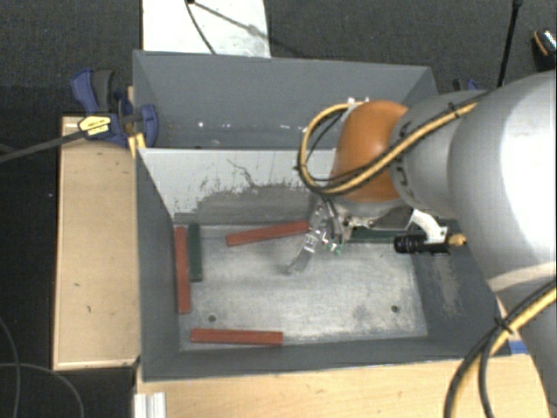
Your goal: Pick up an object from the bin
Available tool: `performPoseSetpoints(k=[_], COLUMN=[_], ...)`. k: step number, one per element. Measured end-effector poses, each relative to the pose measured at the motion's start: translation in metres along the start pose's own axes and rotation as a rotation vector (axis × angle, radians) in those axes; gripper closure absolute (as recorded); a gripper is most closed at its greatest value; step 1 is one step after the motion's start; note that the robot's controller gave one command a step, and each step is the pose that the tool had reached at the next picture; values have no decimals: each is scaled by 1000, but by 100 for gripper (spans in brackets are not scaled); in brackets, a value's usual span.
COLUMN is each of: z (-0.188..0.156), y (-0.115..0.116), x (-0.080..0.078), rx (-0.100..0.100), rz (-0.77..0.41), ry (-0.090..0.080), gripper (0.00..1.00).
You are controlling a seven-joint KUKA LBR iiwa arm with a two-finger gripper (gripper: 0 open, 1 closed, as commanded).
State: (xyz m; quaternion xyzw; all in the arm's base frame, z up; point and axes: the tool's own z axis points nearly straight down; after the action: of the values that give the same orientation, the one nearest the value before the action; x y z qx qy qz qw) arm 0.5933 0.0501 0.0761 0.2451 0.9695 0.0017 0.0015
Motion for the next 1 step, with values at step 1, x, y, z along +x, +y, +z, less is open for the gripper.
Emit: performPoseSetpoints(k=[1], z=[0], y=[-4], x=[-2], rx=[3], rz=[2], ry=[-1], gripper=[100])
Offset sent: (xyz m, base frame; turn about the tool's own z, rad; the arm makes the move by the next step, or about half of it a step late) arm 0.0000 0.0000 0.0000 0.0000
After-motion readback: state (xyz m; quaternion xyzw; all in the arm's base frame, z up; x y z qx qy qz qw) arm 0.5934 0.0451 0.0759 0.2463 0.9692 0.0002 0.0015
